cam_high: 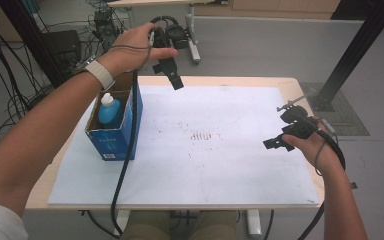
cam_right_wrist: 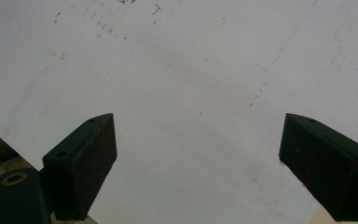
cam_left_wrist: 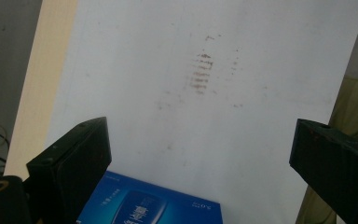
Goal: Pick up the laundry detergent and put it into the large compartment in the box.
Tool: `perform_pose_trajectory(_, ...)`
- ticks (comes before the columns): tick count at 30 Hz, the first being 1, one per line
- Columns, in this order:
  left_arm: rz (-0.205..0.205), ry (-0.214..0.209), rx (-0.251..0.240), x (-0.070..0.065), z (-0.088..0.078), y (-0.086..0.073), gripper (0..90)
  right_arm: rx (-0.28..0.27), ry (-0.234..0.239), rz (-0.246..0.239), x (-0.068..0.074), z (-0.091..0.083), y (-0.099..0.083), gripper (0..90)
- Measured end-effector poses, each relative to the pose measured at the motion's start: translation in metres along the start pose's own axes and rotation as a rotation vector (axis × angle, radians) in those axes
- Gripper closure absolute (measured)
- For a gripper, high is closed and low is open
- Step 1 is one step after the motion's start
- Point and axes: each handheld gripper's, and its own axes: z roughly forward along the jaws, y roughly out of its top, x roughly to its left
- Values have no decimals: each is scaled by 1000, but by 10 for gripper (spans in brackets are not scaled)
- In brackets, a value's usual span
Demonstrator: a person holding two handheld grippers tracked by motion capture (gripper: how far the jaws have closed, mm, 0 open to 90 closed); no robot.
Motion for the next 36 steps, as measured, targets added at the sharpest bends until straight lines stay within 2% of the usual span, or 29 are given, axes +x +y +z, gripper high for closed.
perform_pose_trajectory(4, 23, -6, -5, -2, 8, 5, 58, 1, -3, 6, 0, 0, -2, 110)
perform_pose_trajectory(7, 39, -22, -25, -2, 13, 5, 58, 1, -4, 10, 1, -1, -2, 110)
perform_pose_trajectory(15, 68, -32, -19, -8, 26, 16, 58, -1, -3, 13, 1, -1, -4, 110)
perform_pose_trajectory(22, 73, -40, -18, -7, 33, 17, 58, -3, -2, 15, 0, -1, -7, 110)
perform_pose_trajectory(36, 64, -59, -28, -3, 51, 10, 58, -1, 0, 20, 1, 0, -7, 110)
